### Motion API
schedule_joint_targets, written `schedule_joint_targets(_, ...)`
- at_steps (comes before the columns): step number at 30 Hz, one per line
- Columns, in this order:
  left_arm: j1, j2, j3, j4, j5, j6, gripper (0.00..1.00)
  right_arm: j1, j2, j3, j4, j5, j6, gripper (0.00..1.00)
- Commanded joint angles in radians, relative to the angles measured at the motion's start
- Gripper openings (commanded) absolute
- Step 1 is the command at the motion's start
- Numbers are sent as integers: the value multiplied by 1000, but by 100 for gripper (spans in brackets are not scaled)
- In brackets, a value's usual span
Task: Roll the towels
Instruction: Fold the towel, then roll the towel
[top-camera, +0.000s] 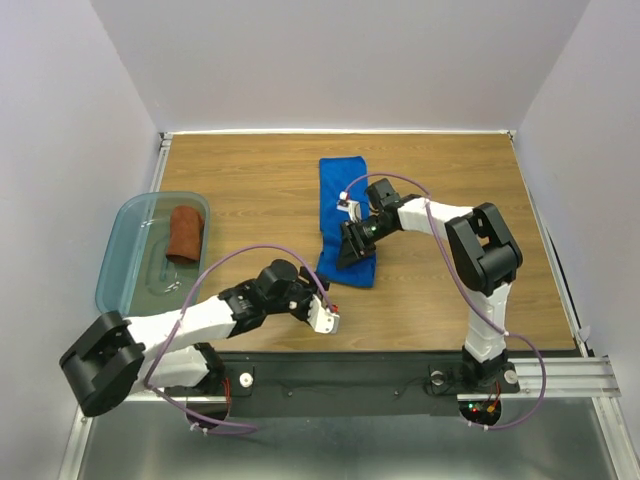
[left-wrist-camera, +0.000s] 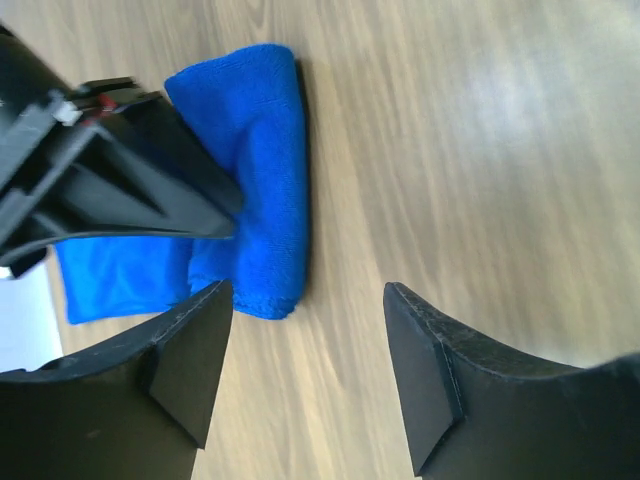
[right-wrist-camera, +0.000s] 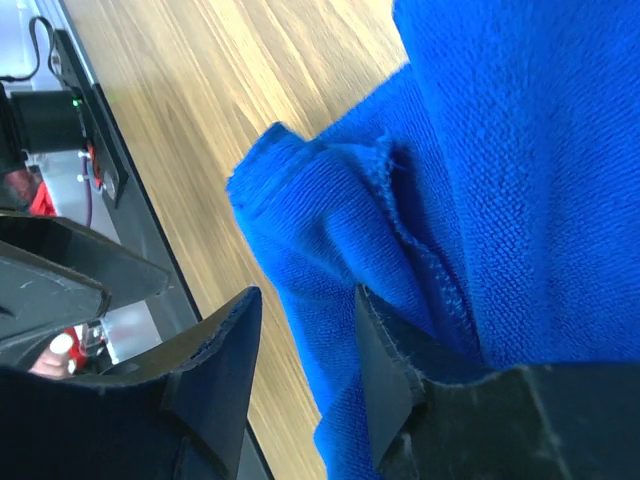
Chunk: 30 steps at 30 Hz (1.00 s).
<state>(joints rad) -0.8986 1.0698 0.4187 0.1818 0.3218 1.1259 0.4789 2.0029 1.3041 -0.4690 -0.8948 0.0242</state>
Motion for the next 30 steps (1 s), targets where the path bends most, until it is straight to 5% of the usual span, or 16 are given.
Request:
schedule_joint_targets(1,-14,73,-23,269,-70,72,72,-2,19,-26,72,-4,-15,48)
schedule_joint_targets(7,-20,249,-57,487,-92,158,71,0,28,-43,76,-36,-15,47)
schedule_joint_targets(18,-25,458,0,573,-124,216,62,0,46,-40,75,-85,-43,43)
schedule_joint_targets(21,-26,504,21,578,-154,221,52,0,45,-34,73,-108,-35,41)
schedule_joint_targets(26,-29,513,98,449,-168,197,7,-20,-4,-8,72,-116,5,36)
schedule_joint_targets(30,-40,441,123,289,-113,152,0,-46,-59,20,70,-84,32,31)
